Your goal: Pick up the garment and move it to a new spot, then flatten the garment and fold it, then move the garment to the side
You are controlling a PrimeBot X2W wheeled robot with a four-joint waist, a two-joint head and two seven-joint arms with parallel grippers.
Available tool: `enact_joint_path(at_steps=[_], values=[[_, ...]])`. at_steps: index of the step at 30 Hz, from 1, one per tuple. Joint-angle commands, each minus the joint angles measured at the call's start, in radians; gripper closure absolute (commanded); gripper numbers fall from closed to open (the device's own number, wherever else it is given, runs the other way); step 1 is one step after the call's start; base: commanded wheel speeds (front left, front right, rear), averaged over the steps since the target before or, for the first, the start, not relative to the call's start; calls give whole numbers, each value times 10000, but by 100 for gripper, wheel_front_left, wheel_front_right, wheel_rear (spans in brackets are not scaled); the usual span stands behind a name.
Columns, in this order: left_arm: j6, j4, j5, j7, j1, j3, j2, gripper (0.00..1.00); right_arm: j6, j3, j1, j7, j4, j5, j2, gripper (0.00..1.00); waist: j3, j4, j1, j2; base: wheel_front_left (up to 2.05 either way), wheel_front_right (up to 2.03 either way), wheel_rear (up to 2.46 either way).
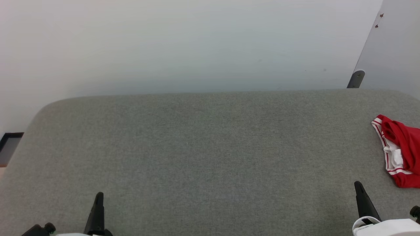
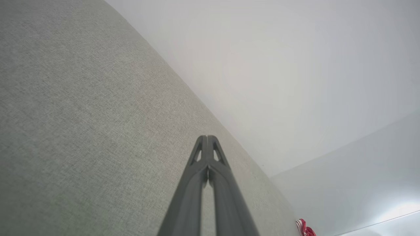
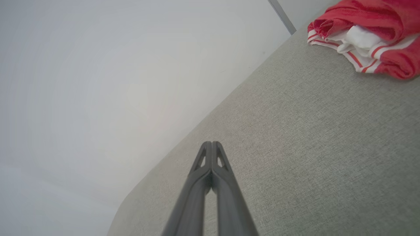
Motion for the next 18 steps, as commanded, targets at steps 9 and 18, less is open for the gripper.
enact_joint_path(at_steps=[9,18], values=[[-16,43,-1171,320,-483,7,-83,100,-2,-147,-430,332,-19,1349,63,100,78,-32,0,0,0,0,0],[-19,129,-1932,545,-684,1,-175,100,-3,-218,-549,554,30,2213,109,100,140,-57,0,0,0,0,0]])
